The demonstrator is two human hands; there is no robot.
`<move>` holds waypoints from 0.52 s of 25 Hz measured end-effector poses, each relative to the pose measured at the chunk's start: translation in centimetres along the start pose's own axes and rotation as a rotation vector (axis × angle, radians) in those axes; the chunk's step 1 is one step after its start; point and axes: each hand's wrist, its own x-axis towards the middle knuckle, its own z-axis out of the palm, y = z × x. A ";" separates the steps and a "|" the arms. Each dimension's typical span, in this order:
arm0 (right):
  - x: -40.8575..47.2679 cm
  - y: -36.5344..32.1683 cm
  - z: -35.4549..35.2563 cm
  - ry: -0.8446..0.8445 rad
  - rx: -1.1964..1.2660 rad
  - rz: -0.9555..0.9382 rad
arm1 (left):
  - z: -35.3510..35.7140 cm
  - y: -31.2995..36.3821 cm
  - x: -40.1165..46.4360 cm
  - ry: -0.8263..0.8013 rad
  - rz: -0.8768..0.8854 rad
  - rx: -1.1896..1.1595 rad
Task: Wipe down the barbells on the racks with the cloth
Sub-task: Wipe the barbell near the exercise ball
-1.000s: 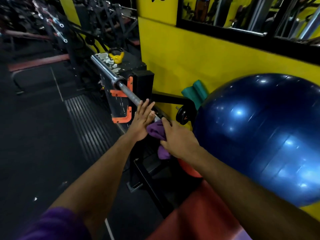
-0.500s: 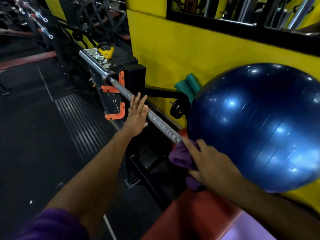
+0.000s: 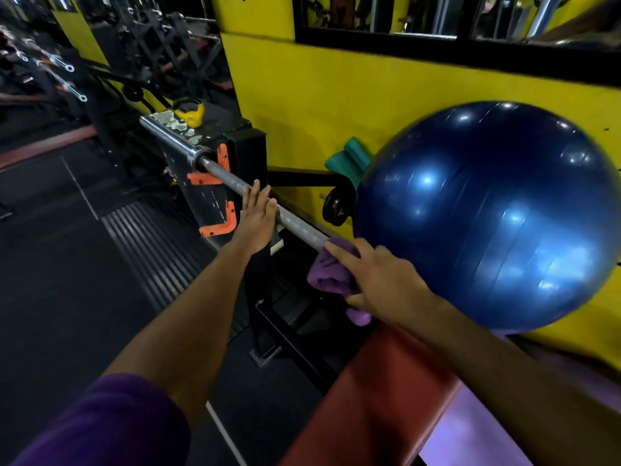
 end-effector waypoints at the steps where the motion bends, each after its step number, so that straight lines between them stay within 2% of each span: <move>1: -2.2 0.6 0.0 -0.017 0.006 0.024 | 0.1 0.3 -0.1 0.006 -0.011 -0.019; 4: -7.0 2.3 -0.2 -0.073 0.017 0.083 | 0.7 0.5 -0.1 0.021 -0.009 -0.047; 6: -6.8 2.1 -0.1 -0.065 -0.005 0.097 | 0.8 0.4 0.0 0.018 -0.014 -0.060; 10: 1.3 -1.0 -0.1 0.077 0.027 0.020 | 0.8 0.7 0.1 0.039 -0.020 -0.041; 13: 7.2 -3.1 -0.3 0.094 0.044 0.007 | 0.7 1.1 0.2 0.040 -0.078 0.065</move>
